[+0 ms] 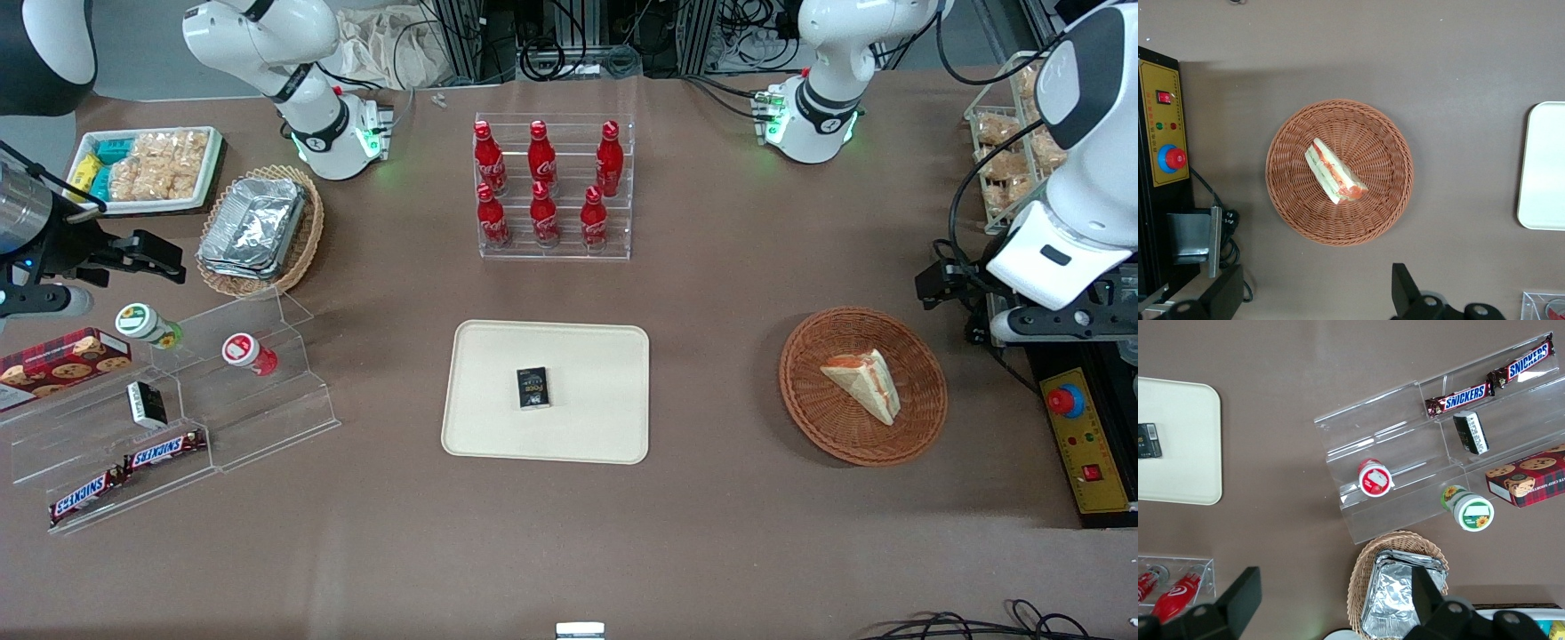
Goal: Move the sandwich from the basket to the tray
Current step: 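Move the left gripper down over the sandwich in the wicker basket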
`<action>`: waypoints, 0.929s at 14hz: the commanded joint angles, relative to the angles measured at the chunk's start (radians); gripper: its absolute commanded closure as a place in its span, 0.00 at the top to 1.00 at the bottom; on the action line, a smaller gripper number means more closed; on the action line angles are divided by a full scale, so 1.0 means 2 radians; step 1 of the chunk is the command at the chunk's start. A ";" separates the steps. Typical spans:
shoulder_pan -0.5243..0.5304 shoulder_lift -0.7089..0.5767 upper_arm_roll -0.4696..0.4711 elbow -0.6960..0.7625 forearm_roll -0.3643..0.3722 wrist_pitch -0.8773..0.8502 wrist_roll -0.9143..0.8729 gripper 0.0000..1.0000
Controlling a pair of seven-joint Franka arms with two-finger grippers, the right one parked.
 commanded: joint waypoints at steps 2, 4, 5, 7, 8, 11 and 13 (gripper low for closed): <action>-0.001 0.016 -0.005 0.011 0.003 -0.013 -0.018 1.00; 0.002 0.024 -0.004 0.009 0.003 -0.012 -0.024 1.00; 0.006 0.024 -0.001 -0.004 -0.003 -0.010 -0.053 1.00; 0.019 0.018 0.002 -0.057 -0.004 0.045 -0.127 1.00; 0.020 0.009 0.005 -0.096 -0.004 0.086 -0.150 1.00; 0.019 0.010 0.024 -0.164 -0.003 0.172 -0.316 1.00; 0.019 0.038 0.025 -0.189 0.013 0.207 -0.351 1.00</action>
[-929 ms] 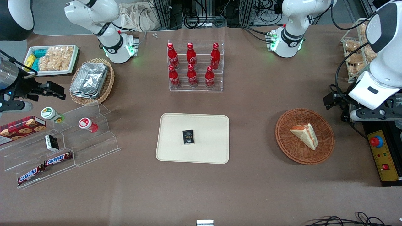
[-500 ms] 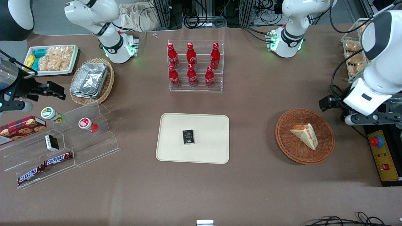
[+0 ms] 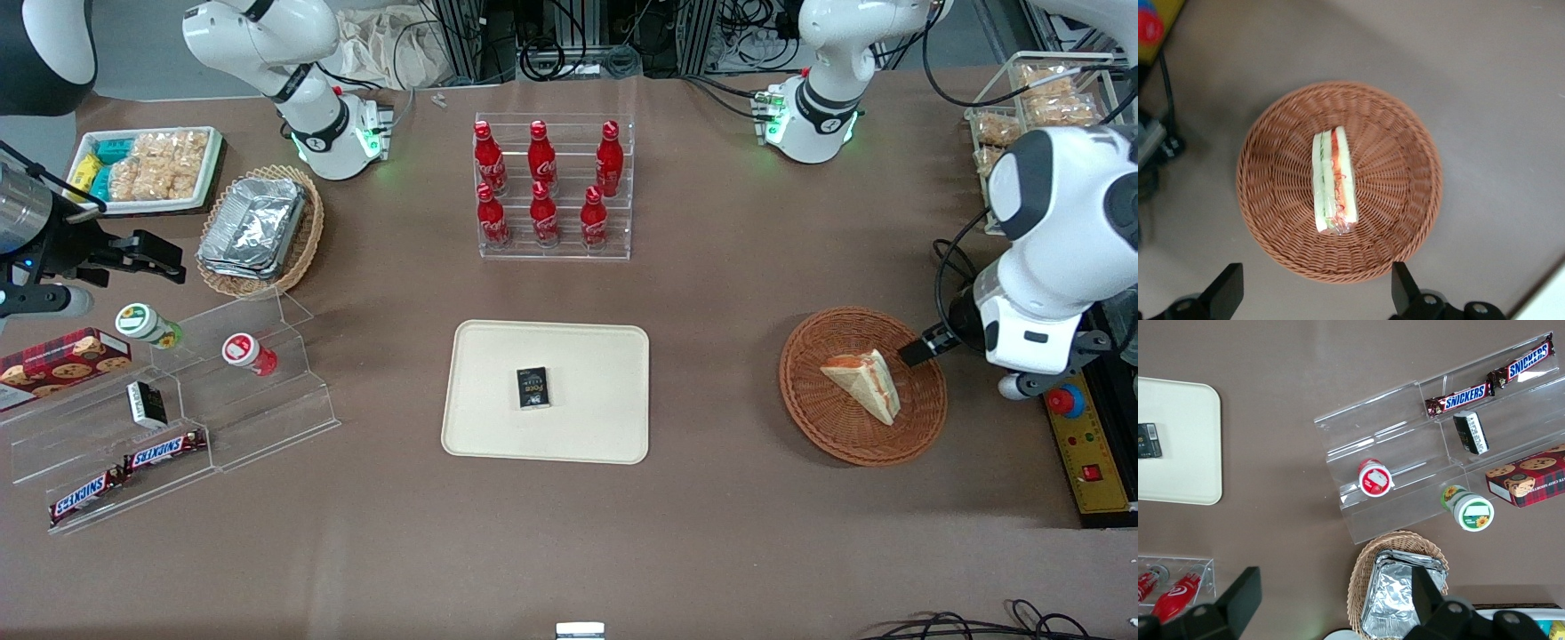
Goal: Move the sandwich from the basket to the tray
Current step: 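Move the left gripper down over the sandwich in the wicker basket, then close the left gripper on the sandwich wedge and lift it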
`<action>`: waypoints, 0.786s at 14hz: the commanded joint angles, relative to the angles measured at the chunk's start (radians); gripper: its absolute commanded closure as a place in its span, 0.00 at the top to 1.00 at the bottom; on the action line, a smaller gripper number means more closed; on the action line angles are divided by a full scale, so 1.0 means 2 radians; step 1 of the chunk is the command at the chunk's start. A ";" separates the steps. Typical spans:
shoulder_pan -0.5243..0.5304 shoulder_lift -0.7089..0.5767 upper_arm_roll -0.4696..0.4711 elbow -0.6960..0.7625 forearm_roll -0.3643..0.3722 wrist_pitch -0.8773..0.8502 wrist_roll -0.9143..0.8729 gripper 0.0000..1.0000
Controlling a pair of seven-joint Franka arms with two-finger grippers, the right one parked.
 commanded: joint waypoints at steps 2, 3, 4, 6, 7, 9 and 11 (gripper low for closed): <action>0.005 0.022 0.008 -0.062 0.020 0.072 -0.079 1.00; 0.004 0.032 0.016 -0.072 0.021 0.095 -0.100 1.00; 0.003 0.042 0.016 -0.078 0.021 0.111 -0.111 1.00; 0.004 0.063 0.018 -0.079 0.021 0.125 -0.113 1.00; 0.004 0.070 0.019 -0.078 0.020 0.131 -0.116 1.00; 0.002 0.081 0.019 -0.078 0.020 0.143 -0.136 1.00; 0.002 0.090 0.019 -0.084 0.022 0.143 -0.138 1.00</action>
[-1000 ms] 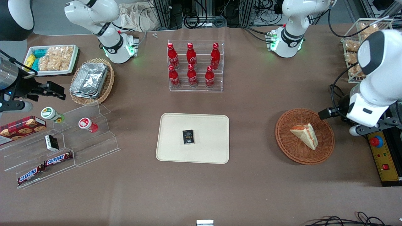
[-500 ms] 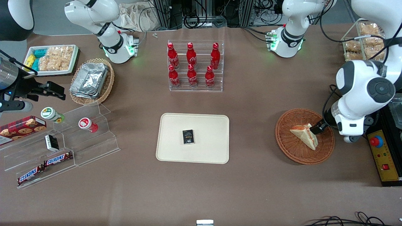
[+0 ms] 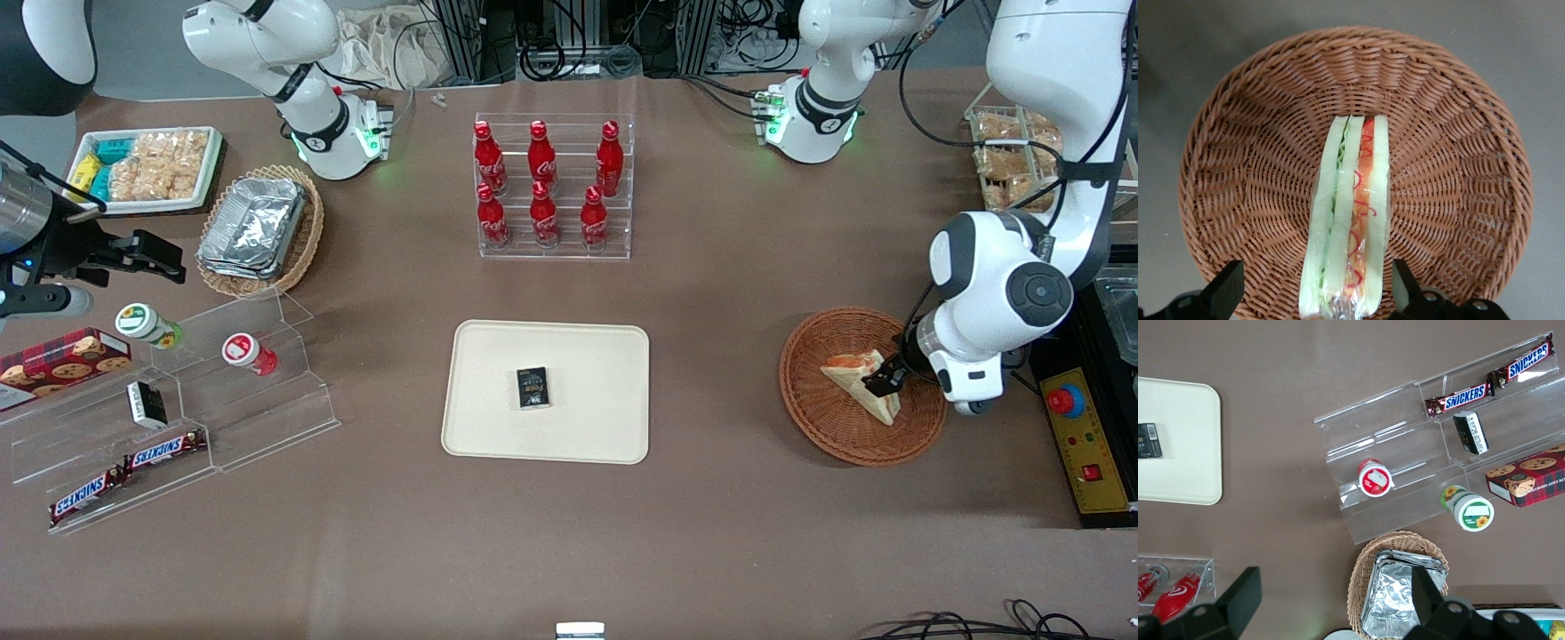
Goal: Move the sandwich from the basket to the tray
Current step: 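Close the left gripper on the sandwich wedge and lift it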
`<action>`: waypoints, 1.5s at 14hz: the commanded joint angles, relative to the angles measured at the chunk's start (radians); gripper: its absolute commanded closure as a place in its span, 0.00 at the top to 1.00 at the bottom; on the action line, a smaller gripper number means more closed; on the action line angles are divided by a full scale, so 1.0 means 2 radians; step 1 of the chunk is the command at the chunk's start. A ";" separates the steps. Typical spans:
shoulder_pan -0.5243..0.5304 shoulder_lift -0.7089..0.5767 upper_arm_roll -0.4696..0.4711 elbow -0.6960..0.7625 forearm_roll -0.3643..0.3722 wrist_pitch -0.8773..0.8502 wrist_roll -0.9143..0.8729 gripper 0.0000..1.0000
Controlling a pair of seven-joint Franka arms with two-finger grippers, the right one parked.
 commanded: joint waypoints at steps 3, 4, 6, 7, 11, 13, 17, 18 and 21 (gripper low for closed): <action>0.004 0.012 -0.002 -0.022 0.023 0.016 -0.022 1.00; 0.004 0.017 -0.002 -0.022 0.024 0.015 -0.022 1.00; 0.002 0.027 -0.003 -0.017 0.030 0.016 -0.030 0.69; 0.002 0.027 -0.003 -0.016 0.036 0.016 -0.040 0.40; -0.003 0.027 -0.005 0.006 0.052 0.014 -0.061 0.00; -0.003 0.024 -0.007 0.010 0.056 0.009 -0.062 0.00; -0.029 0.005 -0.009 0.092 0.057 -0.113 -0.057 0.00; -0.047 0.009 -0.010 0.148 0.056 -0.181 -0.057 0.00; -0.107 0.027 -0.013 0.293 0.047 -0.322 -0.058 0.00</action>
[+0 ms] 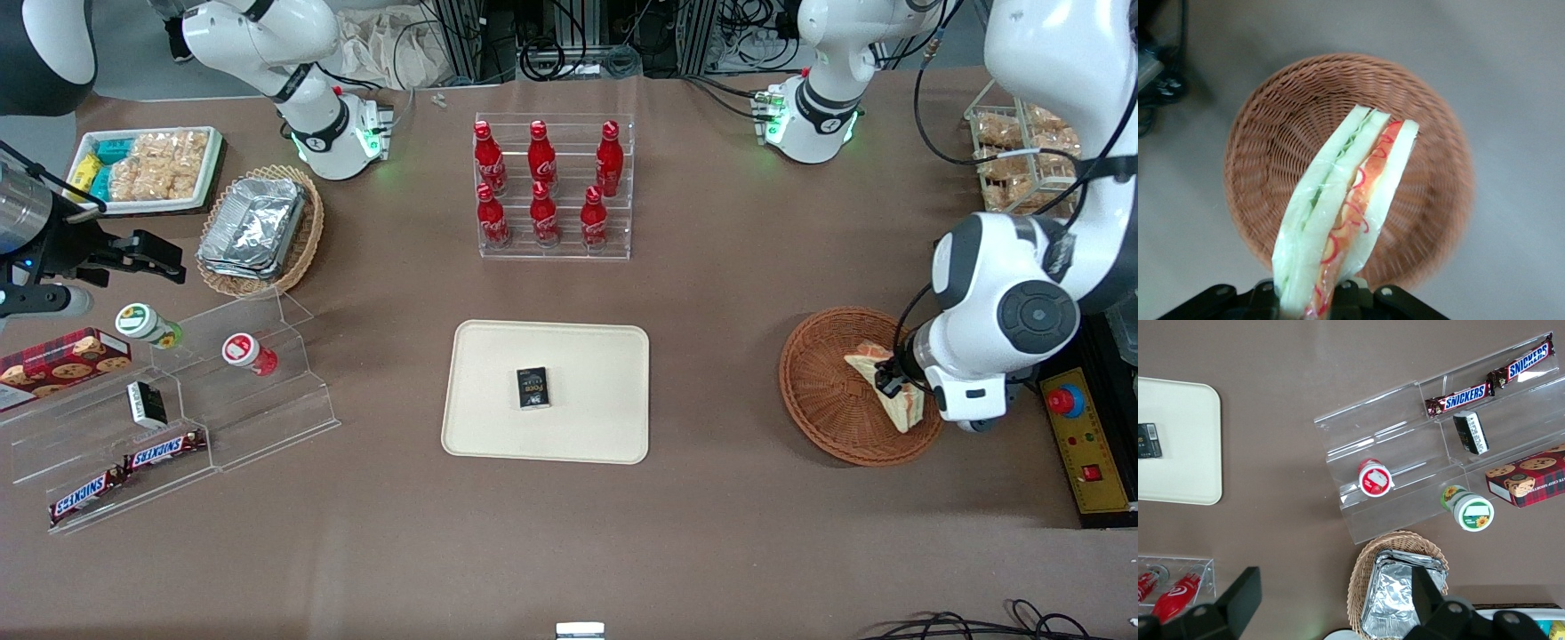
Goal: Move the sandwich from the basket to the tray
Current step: 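Close the left gripper on the sandwich wedge and lift it, then carry the sandwich with the left gripper over to the cream tray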
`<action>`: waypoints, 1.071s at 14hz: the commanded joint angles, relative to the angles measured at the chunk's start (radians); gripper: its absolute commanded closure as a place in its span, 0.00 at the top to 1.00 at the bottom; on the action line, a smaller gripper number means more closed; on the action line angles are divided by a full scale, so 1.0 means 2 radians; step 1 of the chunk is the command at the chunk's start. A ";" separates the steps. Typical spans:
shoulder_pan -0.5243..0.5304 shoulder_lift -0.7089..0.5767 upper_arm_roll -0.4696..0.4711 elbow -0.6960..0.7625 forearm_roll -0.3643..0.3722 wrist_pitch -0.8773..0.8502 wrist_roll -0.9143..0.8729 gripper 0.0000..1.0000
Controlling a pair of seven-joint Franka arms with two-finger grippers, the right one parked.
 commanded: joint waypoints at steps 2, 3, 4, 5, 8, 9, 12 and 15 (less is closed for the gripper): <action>-0.097 0.026 0.002 0.135 0.004 -0.095 -0.013 0.00; -0.126 0.034 0.002 0.154 0.006 -0.092 -0.013 0.00; -0.154 0.052 0.002 0.179 0.007 -0.089 -0.013 0.00; -0.182 0.076 0.002 0.210 0.007 -0.088 -0.011 0.00; -0.256 0.147 0.003 0.269 0.010 -0.067 -0.013 0.00; -0.269 0.160 0.002 0.267 0.009 -0.035 -0.015 0.00; -0.298 0.221 0.005 0.266 0.010 0.052 -0.016 0.00; -0.298 0.271 0.007 0.265 0.022 0.106 -0.006 0.00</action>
